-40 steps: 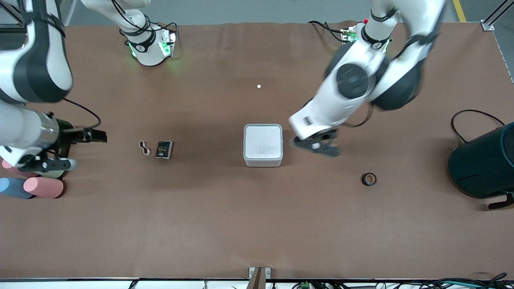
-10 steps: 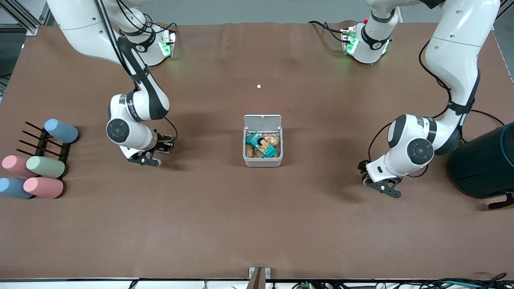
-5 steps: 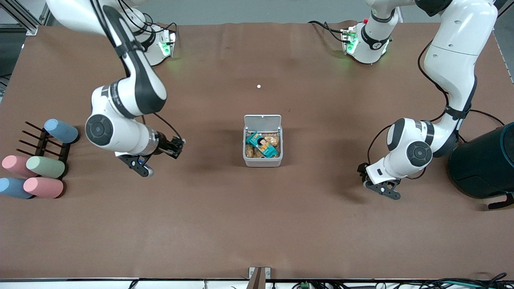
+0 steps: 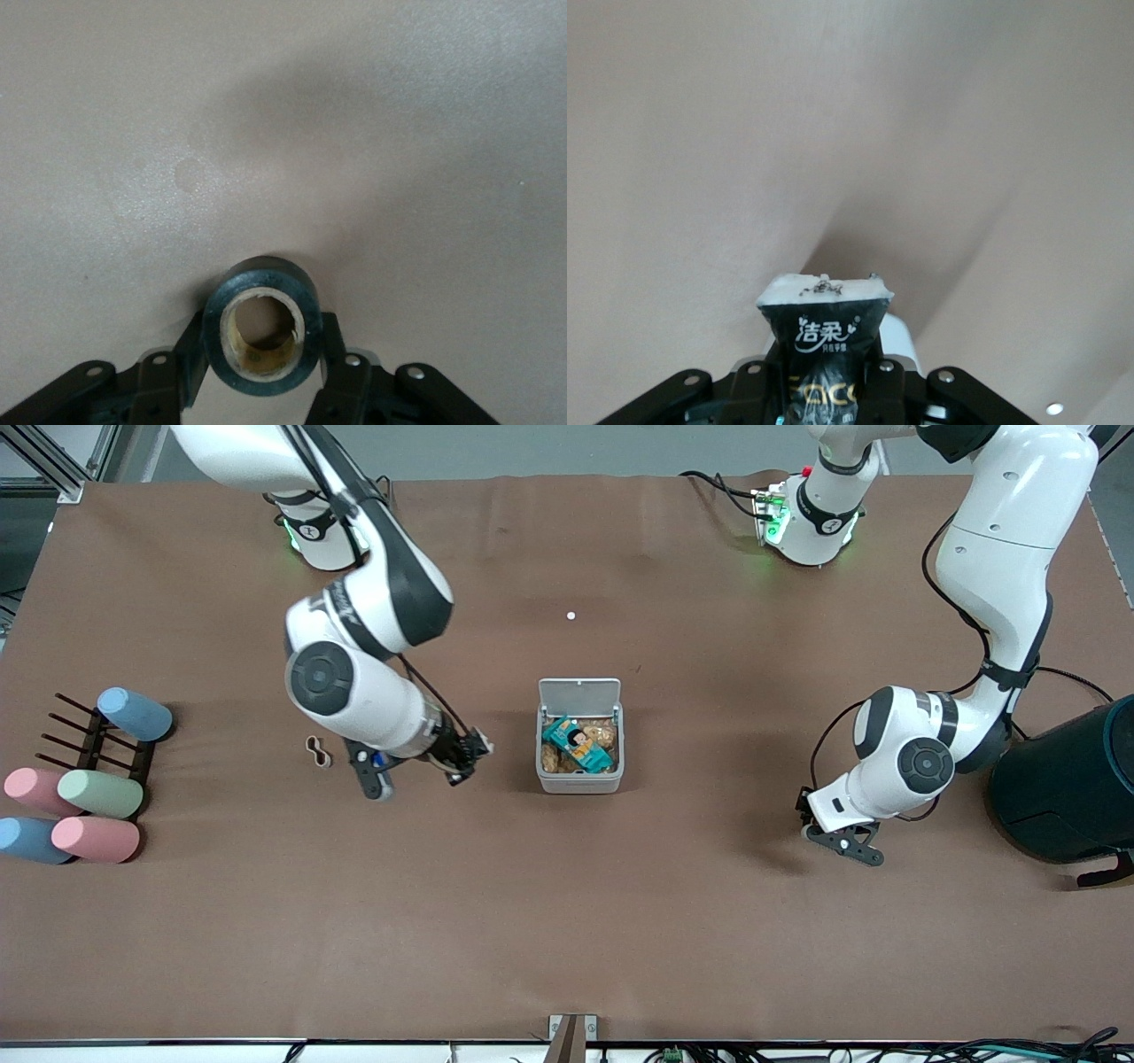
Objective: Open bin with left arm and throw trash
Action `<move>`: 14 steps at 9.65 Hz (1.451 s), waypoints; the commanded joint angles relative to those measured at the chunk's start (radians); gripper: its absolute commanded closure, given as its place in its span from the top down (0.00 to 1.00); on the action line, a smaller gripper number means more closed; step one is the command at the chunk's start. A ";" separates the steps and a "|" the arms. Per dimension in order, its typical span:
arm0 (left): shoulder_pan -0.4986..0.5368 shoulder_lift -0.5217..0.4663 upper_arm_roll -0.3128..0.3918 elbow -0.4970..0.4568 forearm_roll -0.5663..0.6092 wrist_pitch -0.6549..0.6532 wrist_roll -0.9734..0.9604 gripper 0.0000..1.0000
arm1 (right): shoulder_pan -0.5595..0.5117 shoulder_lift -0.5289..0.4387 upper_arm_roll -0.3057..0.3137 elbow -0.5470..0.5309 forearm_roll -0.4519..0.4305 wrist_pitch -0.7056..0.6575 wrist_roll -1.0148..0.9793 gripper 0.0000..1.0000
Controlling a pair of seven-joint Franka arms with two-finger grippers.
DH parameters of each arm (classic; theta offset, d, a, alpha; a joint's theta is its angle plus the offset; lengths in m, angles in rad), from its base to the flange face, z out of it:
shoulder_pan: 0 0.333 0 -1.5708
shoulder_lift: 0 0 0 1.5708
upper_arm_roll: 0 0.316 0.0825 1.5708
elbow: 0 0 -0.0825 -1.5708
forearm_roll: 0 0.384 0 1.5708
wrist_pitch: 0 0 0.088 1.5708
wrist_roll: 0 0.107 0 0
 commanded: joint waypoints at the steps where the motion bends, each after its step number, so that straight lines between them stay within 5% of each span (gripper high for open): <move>1: 0.006 -0.010 -0.011 0.009 0.017 0.001 -0.005 0.00 | 0.054 0.095 -0.005 0.128 0.025 0.005 0.112 0.14; 5: 0.002 -0.098 -0.084 0.030 -0.007 -0.120 -0.077 0.00 | 0.142 0.123 -0.005 0.130 0.094 0.110 0.194 0.19; 10: -0.026 -0.111 -0.314 0.164 -0.009 -0.335 -0.499 0.00 | 0.194 0.184 -0.005 0.122 0.103 0.108 0.229 0.24; 14: -0.167 -0.103 -0.333 0.208 0.002 -0.335 -0.695 0.00 | 0.183 0.204 -0.008 0.121 0.100 0.110 0.232 0.32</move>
